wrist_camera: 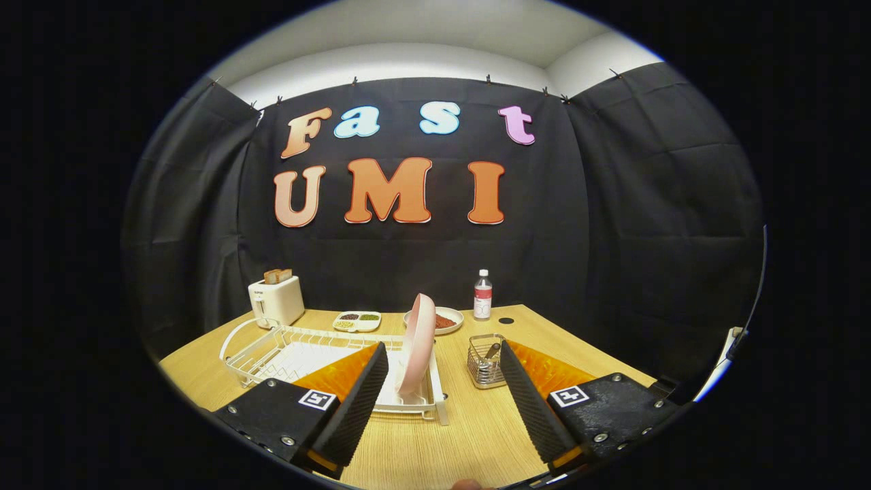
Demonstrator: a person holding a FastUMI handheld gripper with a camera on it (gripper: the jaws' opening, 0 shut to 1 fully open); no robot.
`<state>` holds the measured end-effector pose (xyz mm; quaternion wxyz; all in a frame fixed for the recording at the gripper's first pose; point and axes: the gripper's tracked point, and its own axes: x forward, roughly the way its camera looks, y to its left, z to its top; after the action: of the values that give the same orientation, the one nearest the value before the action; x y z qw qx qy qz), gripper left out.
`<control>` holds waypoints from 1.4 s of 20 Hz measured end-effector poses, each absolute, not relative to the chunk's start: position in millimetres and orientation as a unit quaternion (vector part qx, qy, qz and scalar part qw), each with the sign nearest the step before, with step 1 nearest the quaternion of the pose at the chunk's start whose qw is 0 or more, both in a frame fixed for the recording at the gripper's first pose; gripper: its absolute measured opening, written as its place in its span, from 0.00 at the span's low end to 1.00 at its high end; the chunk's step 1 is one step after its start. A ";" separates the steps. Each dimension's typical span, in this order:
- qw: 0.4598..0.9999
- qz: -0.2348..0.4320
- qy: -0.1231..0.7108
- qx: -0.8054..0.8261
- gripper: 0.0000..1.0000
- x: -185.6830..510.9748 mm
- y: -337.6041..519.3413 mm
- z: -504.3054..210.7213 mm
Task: Take the plate from the dish rack, then take the spoon from the basket and place it into the plate.
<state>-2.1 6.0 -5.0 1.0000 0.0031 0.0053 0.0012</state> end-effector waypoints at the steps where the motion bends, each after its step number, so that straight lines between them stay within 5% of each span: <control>1: 1.000 0.002 0.006 0.002 0.98 -1.1 7.4 -4.8; 18: 0.998 0.014 0.052 -0.031 0.98 51.2 67.8 -20.5; 28: 0.987 -0.074 0.075 -0.117 0.99 140.3 45.7 -40.2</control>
<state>140.3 45.7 -40.2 0.9874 -0.1173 0.0754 -0.0743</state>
